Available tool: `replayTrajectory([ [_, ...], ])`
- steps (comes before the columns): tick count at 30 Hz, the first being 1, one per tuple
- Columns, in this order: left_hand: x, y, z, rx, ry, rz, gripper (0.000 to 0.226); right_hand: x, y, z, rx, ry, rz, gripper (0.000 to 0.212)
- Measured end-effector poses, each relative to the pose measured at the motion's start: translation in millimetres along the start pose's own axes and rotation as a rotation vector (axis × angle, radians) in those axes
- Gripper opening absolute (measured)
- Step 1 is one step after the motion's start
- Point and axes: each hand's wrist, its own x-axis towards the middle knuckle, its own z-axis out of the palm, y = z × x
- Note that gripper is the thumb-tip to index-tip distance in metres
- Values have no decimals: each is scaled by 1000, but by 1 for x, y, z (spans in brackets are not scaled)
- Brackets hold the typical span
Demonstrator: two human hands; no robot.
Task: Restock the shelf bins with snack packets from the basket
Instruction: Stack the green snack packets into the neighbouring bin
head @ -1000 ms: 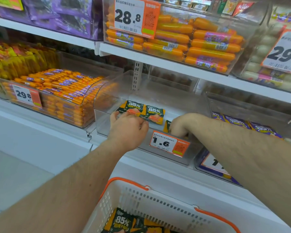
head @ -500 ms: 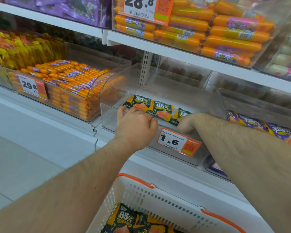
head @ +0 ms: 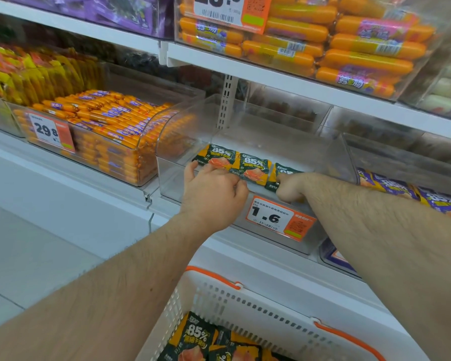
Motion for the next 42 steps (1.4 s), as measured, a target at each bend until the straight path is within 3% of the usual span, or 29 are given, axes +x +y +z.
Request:
replayTrajectory([
  [10,-1,0,-1,18,-5,20,35,-12,-8,-6,113,-69,16,77],
  [16,2,5,-8,-56,-18,0,35,-41,-19,-18,152,106,-79,29],
  [18,1,8,-11,-48,116,62,34,-51,-26,-27,191,158,-85,9],
  [20,-3,14,-18,-135,294,163,24,-67,-32,-32,290,286,-94,10],
  [21,-6,18,-24,-210,288,196,14,-78,-33,-31,321,412,-105,12],
  [23,-16,23,-32,-269,52,205,4,-106,-35,-21,289,758,-165,15],
  [25,-27,21,-36,-162,-256,217,12,-134,-35,-2,247,1072,-282,20],
  [28,-48,16,-29,41,-768,269,16,-163,-35,40,366,1298,-472,31],
  [30,-60,12,-19,189,-1042,272,30,-169,-37,81,489,1137,-525,36],
  [32,-70,10,-9,248,-1166,235,33,-164,-36,126,562,857,-485,38],
  [36,-79,7,12,274,-1210,237,34,-135,-29,214,477,352,-310,37],
  [39,-82,9,22,287,-1229,221,34,-125,-27,281,392,45,-224,6],
  [40,-81,10,25,282,-1239,217,34,-123,-27,300,334,-44,-243,10],
  [42,-77,10,33,269,-1241,213,31,-116,-27,333,219,-151,-297,39],
])
